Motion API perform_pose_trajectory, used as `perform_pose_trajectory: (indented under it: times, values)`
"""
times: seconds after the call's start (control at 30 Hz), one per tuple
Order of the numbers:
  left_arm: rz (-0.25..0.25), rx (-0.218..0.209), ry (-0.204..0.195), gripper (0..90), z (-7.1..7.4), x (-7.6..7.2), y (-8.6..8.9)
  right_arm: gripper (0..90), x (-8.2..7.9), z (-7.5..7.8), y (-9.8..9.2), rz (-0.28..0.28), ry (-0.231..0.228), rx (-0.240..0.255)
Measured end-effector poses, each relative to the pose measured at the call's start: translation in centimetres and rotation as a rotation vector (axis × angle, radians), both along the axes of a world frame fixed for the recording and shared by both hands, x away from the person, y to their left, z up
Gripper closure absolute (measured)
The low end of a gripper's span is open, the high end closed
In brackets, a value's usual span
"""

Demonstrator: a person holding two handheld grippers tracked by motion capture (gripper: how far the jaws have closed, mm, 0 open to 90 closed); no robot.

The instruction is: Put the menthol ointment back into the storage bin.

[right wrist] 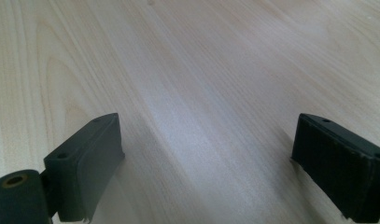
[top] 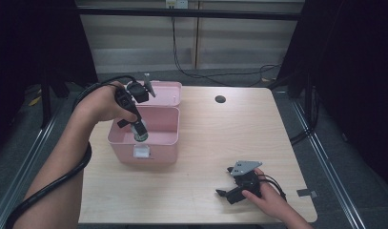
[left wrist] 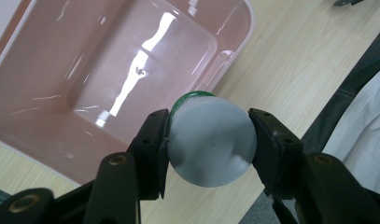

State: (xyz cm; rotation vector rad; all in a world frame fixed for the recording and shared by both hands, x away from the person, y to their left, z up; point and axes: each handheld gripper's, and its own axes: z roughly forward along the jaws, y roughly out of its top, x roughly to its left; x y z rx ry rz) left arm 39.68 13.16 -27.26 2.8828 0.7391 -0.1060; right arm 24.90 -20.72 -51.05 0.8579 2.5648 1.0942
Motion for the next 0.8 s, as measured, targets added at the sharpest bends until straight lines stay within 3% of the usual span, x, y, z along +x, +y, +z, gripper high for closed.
perform_pose_trajectory:
  times: [0.4, 0.8]
  values:
    - [0.018, 0.025, -0.009, 50.3, -1.0, 2.1, -0.7, 8.0, 0.0, 0.0, 0.0, 0.001, 0.000, 0.000]
    - [0.045, 0.023, -0.009, 50.3, -3.2, 3.5, -1.4, 8.0, 0.0, 0.0, 0.0, 0.001, 0.000, 0.000]
